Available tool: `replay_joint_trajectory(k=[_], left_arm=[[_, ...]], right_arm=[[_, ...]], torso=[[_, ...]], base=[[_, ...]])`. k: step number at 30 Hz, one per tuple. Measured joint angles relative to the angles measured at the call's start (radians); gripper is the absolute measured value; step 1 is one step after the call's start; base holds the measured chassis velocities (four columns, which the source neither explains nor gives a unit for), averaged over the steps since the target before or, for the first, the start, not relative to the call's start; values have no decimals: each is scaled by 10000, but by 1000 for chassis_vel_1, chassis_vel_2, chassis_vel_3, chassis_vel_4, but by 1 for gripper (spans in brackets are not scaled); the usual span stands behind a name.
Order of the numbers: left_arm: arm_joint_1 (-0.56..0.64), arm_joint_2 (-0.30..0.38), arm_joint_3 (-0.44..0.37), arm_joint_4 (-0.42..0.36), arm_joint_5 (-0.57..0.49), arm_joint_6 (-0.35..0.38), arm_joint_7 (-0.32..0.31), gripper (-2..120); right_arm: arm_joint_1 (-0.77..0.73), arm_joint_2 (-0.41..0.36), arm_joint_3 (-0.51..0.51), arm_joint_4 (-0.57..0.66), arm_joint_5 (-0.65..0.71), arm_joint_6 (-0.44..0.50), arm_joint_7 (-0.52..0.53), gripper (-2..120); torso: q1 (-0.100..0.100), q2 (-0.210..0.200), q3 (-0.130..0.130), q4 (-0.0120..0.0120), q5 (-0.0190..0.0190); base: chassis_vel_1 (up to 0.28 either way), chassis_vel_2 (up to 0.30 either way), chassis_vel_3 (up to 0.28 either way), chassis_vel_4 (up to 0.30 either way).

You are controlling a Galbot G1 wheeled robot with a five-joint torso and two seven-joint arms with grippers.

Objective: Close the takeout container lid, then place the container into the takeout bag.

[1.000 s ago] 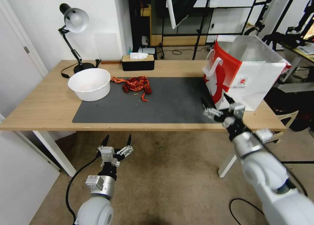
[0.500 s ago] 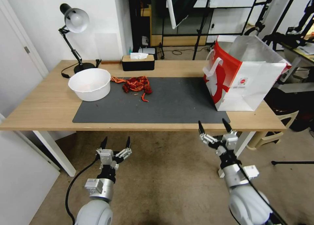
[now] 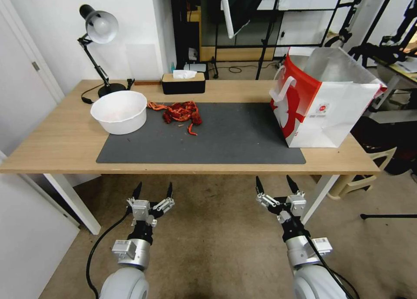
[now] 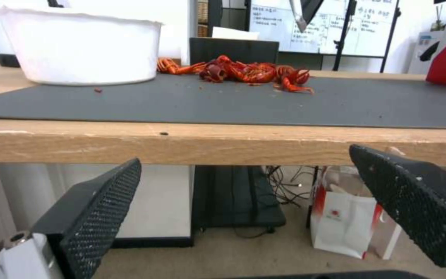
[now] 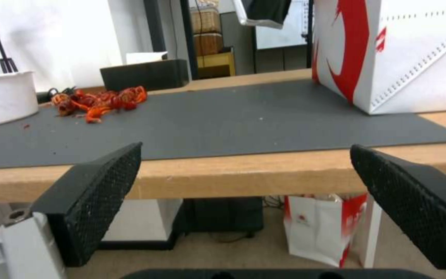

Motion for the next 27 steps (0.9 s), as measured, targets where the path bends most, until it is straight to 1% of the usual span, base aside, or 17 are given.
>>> replay_joint_trajectory(k=[27], left_arm=[[-1,-5,-11,-12,30,-7,-21,100]], right_arm=[[28,-12,5,-7,44,-57,-5,100]], torso=[[0,0,0,0,0]], base=[[0,0,0,0]])
